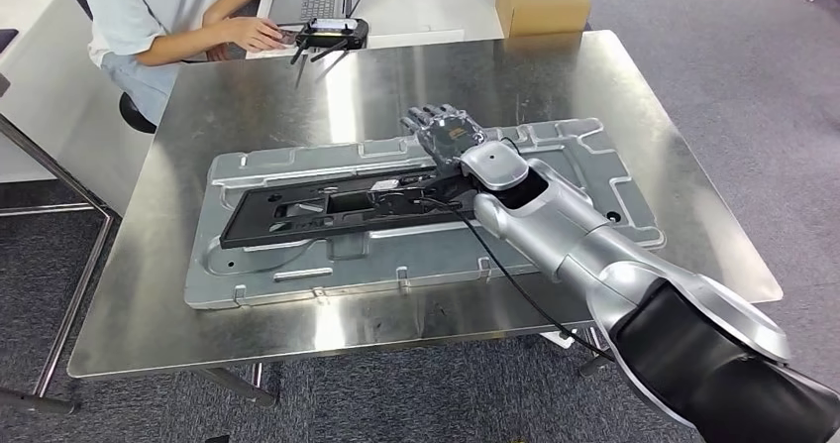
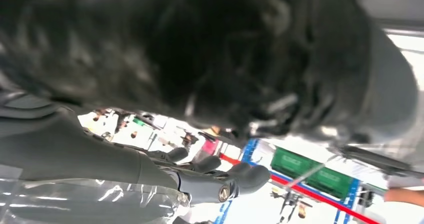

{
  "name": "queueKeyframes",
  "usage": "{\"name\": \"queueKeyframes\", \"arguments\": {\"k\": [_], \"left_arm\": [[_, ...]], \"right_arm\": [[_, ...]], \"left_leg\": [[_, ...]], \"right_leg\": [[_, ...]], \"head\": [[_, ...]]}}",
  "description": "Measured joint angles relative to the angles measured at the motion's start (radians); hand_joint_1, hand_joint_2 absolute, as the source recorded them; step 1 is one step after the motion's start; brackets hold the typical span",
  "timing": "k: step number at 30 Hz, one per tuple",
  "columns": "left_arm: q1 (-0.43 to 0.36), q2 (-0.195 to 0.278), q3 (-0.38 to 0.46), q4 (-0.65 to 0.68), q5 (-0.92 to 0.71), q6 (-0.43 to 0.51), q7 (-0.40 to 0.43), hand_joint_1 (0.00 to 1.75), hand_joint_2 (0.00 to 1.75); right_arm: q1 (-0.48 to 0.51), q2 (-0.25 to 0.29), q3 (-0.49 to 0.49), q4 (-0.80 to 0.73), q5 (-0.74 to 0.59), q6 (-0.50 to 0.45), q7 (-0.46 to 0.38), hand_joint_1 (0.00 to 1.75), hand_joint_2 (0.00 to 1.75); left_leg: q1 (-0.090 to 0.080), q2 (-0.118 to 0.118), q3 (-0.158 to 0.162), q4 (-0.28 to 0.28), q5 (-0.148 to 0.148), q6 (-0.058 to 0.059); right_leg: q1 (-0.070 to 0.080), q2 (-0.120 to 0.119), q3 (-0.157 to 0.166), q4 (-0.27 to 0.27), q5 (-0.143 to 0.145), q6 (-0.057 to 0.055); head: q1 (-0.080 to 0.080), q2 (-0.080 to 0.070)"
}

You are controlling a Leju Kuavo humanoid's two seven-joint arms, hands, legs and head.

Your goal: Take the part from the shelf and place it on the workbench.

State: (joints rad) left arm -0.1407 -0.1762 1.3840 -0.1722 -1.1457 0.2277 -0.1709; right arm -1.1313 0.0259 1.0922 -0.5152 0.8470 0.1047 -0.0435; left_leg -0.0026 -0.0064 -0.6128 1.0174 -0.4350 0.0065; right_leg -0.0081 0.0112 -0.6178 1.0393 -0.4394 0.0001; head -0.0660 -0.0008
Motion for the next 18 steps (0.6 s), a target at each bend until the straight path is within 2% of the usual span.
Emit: {"name": "queueKeyframes", "arguments": {"k": [2,3,5,6,7,8,10,12,13,16,17,18], "left_arm": [[0.002,-0.001,0.000,0.000,0.000,0.000,0.000,0.00,0.00],[0.002,-0.002,0.000,0.000,0.000,0.000,0.000,0.00,0.00],[0.001,-0.002,0.000,0.000,0.001,0.000,0.001,0.00,0.00],[0.001,-0.001,0.000,0.000,0.001,0.000,0.003,0.00,0.00],[0.001,-0.001,0.000,0.000,0.002,0.000,0.005,0.00,0.00],[0.001,-0.001,0.000,0.000,0.003,0.000,0.007,0.00,0.00],[0.002,0.000,0.000,0.000,0.005,0.000,0.012,0.00,0.00],[0.002,-0.001,0.001,0.000,0.005,0.000,0.015,0.00,0.00],[0.002,-0.001,0.001,0.000,0.005,0.000,0.016,0.00,0.00],[0.003,0.000,0.002,0.000,0.005,0.000,0.018,0.00,0.00],[0.003,0.000,0.002,0.000,0.005,-0.001,0.019,0.00,0.00],[0.004,-0.001,0.003,0.000,0.005,-0.002,0.020,0.00,0.00]], "right_arm": [[-0.001,-0.001,0.000,0.000,0.000,0.000,0.000,0.00,0.00],[-0.002,-0.002,0.000,0.000,0.000,0.000,0.000,0.00,0.00],[-0.001,-0.003,0.000,0.001,0.000,0.000,0.000,0.00,0.00],[0.001,-0.004,0.000,0.001,0.000,0.000,0.000,0.00,0.00],[0.004,-0.004,0.000,0.001,0.000,0.001,0.000,0.00,0.00],[0.005,-0.004,0.000,0.002,0.001,0.001,0.000,0.00,0.00],[0.006,-0.005,0.000,0.002,0.002,0.002,0.001,0.00,0.00],[0.005,-0.006,0.000,0.002,0.004,0.002,0.001,0.00,0.00],[0.005,-0.006,0.000,0.001,0.005,0.003,0.001,0.00,0.00],[0.004,-0.006,0.000,0.001,0.009,0.004,0.002,0.00,0.00],[0.003,-0.007,0.000,0.001,0.010,0.006,0.002,0.00,0.00],[0.001,-0.007,0.000,0.000,0.011,0.007,0.003,0.00,0.00]], "left_leg": [[0.005,0.003,0.007,-0.015,0.009,0.009],[0.008,0.004,0.010,-0.020,0.014,0.013],[0.009,0.006,0.007,-0.020,0.018,0.017],[0.009,0.006,0.005,-0.017,0.019,0.018],[0.009,0.005,0.002,-0.014,0.019,0.018],[0.009,0.005,-0.001,-0.009,0.019,0.017],[0.010,0.003,-0.009,0.005,0.016,0.013],[0.009,0.002,-0.025,0.023,0.012,0.004],[0.007,0.002,-0.032,0.029,0.013,-0.001],[0.007,0.001,-0.048,0.035,0.017,-0.015],[0.008,0.001,-0.054,0.049,0.002,-0.019],[0.009,0.001,-0.065,0.080,-0.028,-0.024]], "right_leg": [[0.003,-0.001,-0.010,0.023,-0.020,0.009],[0.004,-0.002,-0.026,0.063,-0.046,0.012],[0.003,-0.003,-0.081,0.189,-0.112,0.015],[0.002,-0.003,-0.105,0.244,-0.132,0.016],[0.000,-0.004,-0.116,0.270,-0.134,0.017],[-0.001,-0.004,-0.111,0.259,-0.118,0.018],[-0.006,-0.006,-0.060,0.152,-0.057,0.018],[-0.005,-0.005,-0.018,0.057,-0.023,0.013],[-0.004,-0.004,-0.014,0.040,-0.020,0.009],[-0.004,-0.002,-0.024,0.038,-0.006,-0.011],[-0.005,-0.003,-0.028,0.036,0.001,-0.018],[-0.008,-0.004,-0.033,0.033,0.008,-0.024]], "head": [[0.002,0.000],[0.004,0.000],[0.007,0.000],[0.007,0.000],[0.007,0.000],[0.007,0.000],[0.008,0.000],[0.007,0.000],[0.007,0.000],[0.007,0.000],[0.005,0.000],[0.003,0.000]]}}
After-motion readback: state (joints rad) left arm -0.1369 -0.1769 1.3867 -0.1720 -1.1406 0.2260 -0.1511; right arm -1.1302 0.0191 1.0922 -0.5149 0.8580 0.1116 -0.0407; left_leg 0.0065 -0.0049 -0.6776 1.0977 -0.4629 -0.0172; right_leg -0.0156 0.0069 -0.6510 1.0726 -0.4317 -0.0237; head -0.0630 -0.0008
